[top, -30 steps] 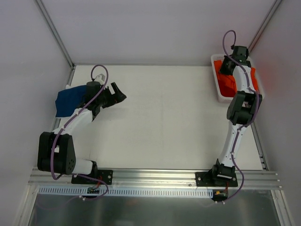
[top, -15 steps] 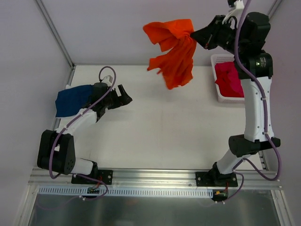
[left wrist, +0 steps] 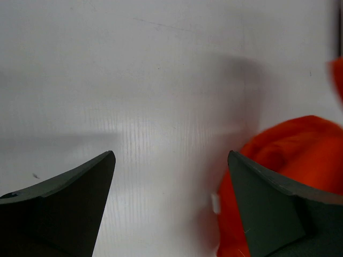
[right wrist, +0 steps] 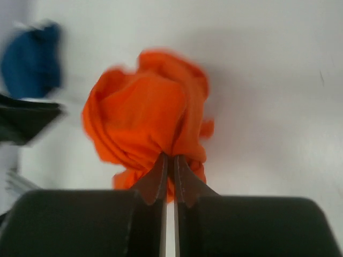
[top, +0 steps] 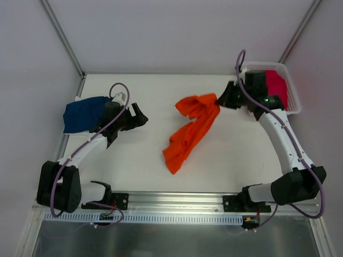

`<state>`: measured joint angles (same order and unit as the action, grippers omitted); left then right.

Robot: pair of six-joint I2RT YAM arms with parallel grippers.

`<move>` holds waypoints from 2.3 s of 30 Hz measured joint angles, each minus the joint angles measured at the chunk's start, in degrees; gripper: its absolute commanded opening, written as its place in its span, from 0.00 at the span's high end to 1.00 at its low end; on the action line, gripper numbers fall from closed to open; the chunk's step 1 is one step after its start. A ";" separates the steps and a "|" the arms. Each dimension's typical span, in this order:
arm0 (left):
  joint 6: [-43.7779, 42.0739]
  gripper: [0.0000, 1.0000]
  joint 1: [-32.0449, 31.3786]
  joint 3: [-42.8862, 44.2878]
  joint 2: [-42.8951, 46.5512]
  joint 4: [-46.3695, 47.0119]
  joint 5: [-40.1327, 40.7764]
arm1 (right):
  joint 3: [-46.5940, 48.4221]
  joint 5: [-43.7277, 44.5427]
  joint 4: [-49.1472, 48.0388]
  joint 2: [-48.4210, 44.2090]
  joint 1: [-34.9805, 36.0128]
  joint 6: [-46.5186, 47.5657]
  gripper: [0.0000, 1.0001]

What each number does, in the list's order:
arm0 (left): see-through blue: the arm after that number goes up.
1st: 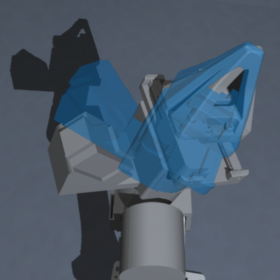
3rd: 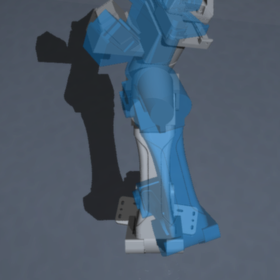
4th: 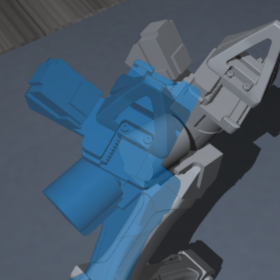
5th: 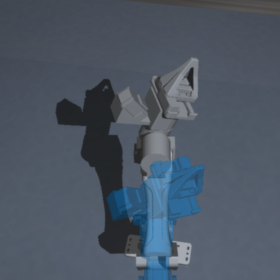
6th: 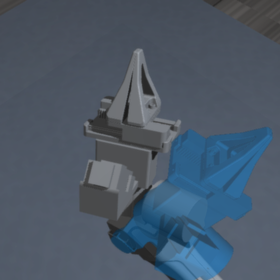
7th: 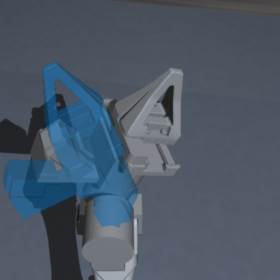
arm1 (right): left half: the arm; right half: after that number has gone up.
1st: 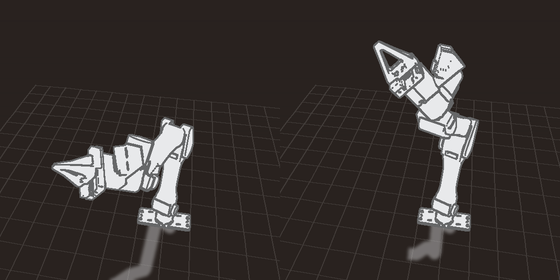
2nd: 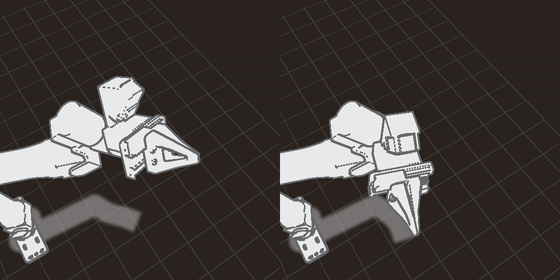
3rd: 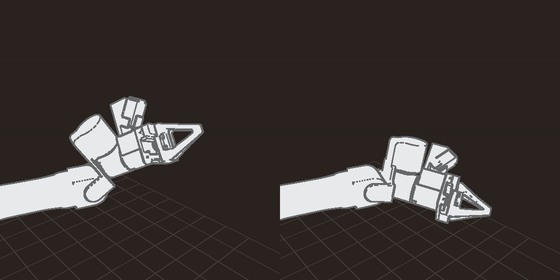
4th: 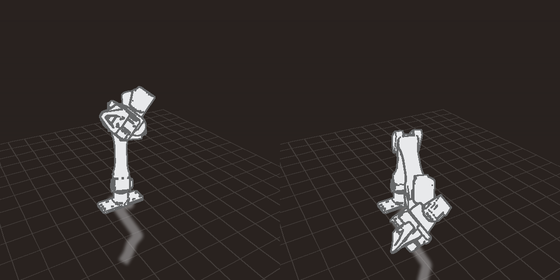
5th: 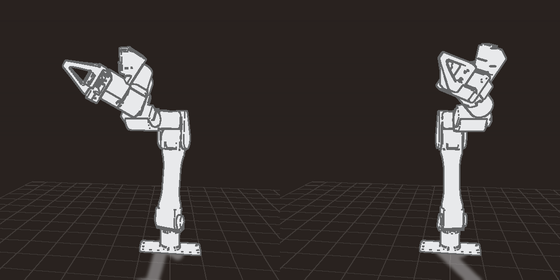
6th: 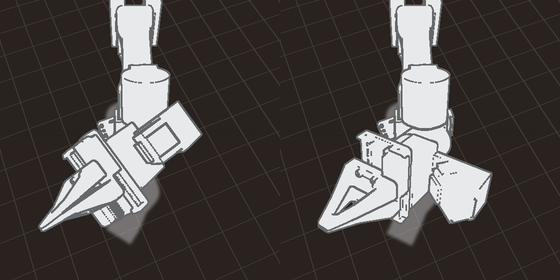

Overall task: Fold and stack the t-shirts
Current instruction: Move the tshirt to the center of the board

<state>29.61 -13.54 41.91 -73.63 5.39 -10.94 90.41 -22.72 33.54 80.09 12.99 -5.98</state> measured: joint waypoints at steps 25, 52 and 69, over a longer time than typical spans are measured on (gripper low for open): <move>3.10 0.14 -14.34 -6.54 6.23 -6.21 14.56 | -47.58 22.47 -8.15 -21.99 20.83 -3.04 0.11; 4.94 0.14 -16.52 -10.82 4.81 -3.61 17.68 | -33.57 23.61 -18.62 14.47 39.50 -5.46 0.20; 4.50 0.14 -16.52 -13.77 9.73 -3.52 18.97 | -29.29 32.72 -13.07 16.81 40.00 -4.98 0.79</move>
<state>34.11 -30.06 28.14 -63.90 1.87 8.03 61.12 10.00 20.47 96.90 52.99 -10.96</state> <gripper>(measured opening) 0.867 0.388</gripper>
